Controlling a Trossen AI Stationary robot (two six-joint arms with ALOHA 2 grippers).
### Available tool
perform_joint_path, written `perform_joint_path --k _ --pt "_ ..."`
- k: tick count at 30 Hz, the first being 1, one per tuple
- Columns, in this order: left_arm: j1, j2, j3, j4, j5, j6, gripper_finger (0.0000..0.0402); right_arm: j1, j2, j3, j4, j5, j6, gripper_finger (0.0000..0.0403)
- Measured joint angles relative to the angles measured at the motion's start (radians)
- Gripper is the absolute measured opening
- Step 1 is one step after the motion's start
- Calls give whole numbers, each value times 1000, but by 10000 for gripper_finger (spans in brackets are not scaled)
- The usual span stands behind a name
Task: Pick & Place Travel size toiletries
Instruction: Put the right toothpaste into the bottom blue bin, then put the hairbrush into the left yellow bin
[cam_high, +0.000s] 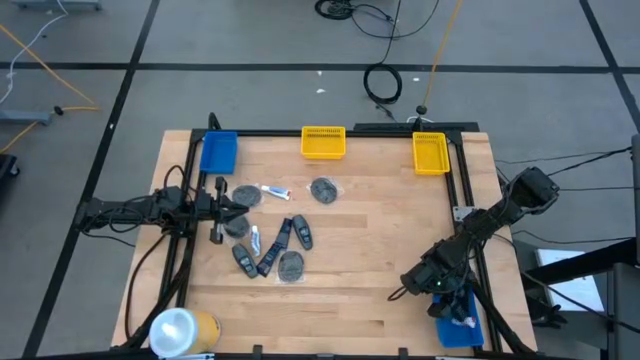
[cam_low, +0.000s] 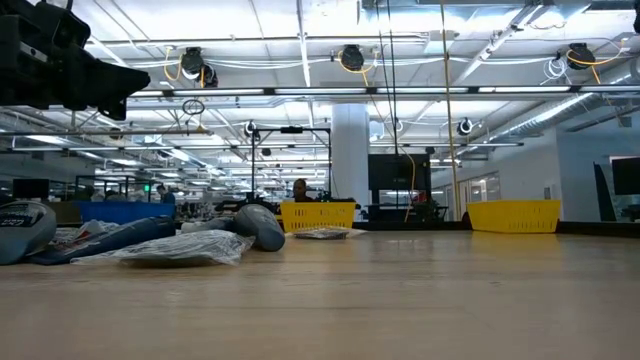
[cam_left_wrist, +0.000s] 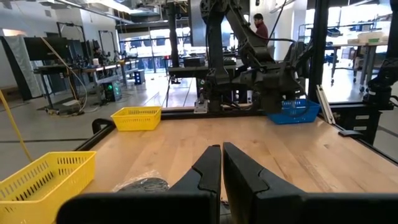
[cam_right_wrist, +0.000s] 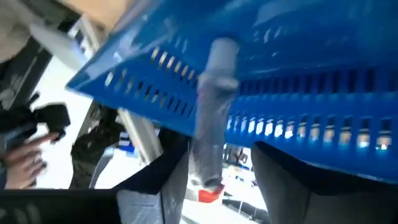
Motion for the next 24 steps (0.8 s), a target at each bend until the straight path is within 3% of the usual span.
perform_joint_path --k 8,12,18,21,24 --pt "0 0 0 0 0 0 19 -49 -140 0 -19 137 65 152" --pt "0 0 0 0 0 0 19 -73 -283 0 -11 297 146 135" --pt "0 0 0 0 0 0 19 -106 -441 0 114 689 105 115" --pt "0 0 0 0 0 0 19 -136 -450 0 249 929 -68 105" --pt "0 0 0 0 0 0 19 -173 -414 0 408 1139 -343 96"
